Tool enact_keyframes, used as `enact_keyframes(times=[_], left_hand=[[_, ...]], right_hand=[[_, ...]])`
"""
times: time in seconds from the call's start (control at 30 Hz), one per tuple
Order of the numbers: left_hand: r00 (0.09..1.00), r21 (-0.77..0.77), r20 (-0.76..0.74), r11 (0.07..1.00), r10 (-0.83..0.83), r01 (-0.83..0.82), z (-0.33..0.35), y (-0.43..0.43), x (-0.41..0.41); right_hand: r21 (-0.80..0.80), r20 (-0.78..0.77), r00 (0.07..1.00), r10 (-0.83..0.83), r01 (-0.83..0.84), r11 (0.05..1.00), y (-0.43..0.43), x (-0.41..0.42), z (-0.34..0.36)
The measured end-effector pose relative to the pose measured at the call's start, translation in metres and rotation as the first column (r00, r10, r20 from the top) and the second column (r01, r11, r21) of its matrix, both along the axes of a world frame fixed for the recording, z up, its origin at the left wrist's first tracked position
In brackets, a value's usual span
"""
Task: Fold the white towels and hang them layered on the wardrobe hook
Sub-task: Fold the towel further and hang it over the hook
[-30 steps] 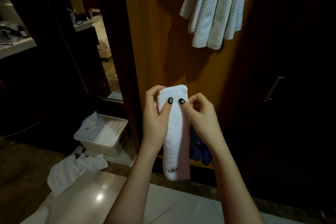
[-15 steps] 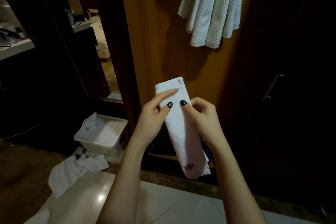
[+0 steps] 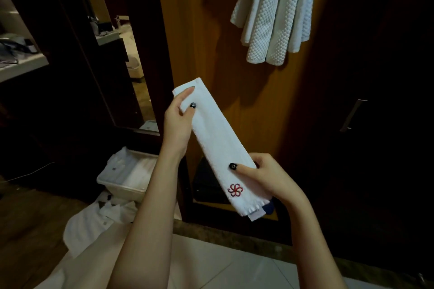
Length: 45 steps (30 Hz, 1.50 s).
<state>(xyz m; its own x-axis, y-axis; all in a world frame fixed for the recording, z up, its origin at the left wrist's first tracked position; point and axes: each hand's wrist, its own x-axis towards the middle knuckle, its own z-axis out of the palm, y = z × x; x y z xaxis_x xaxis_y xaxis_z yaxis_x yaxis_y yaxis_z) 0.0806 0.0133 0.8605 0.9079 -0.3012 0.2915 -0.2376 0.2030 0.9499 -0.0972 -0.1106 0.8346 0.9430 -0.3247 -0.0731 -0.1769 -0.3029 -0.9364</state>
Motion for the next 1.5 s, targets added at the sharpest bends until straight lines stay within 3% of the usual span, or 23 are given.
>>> enact_keyframes(times=[0.13, 0.23, 0.43, 0.63, 0.8, 1.1, 1.4, 1.5], left_hand=[[0.992, -0.116, -0.124, 0.992, 0.032, -0.046, -0.014, 0.002, 0.013], [0.979, -0.165, -0.191, 0.981, 0.070, -0.102, -0.021, 0.003, 0.017], [0.969, -0.203, -0.239, 0.973, 0.055, -0.106, -0.028, -0.001, 0.018], [0.970, -0.273, -0.230, 0.952, 0.074, -0.137, -0.024, -0.005, 0.013], [0.969, -0.254, -0.226, 0.955, 0.095, -0.153, -0.022, -0.009, 0.011], [0.975, -0.135, -0.125, 0.970, 0.185, -0.201, -0.015, -0.018, 0.009], [0.985, -0.113, -0.040, 0.979, 0.165, -0.169, -0.005, -0.024, 0.011], [0.991, -0.181, -0.066, 0.975, 0.116, -0.126, 0.000, -0.024, 0.011]], right_hand=[[-0.008, -0.021, 1.000, 0.009, -0.010, 1.000, -0.006, -0.008, -0.006], [0.061, 0.108, 0.992, -0.058, 0.052, 0.997, -0.008, -0.014, -0.009], [0.043, 0.318, 0.921, -0.225, 0.223, 0.974, -0.005, -0.022, -0.007], [0.050, 0.190, 0.961, -0.201, 0.195, 0.980, -0.009, -0.027, -0.008], [-0.076, 0.300, 0.916, -0.267, 0.301, 0.950, -0.005, -0.027, -0.006], [-0.288, 0.325, 0.890, -0.321, 0.416, 0.863, -0.012, -0.025, -0.017], [-0.209, 0.258, 0.906, -0.336, 0.392, 0.896, -0.021, -0.021, -0.022], [-0.012, 0.199, 0.931, -0.304, 0.313, 0.950, -0.024, -0.019, -0.021]])
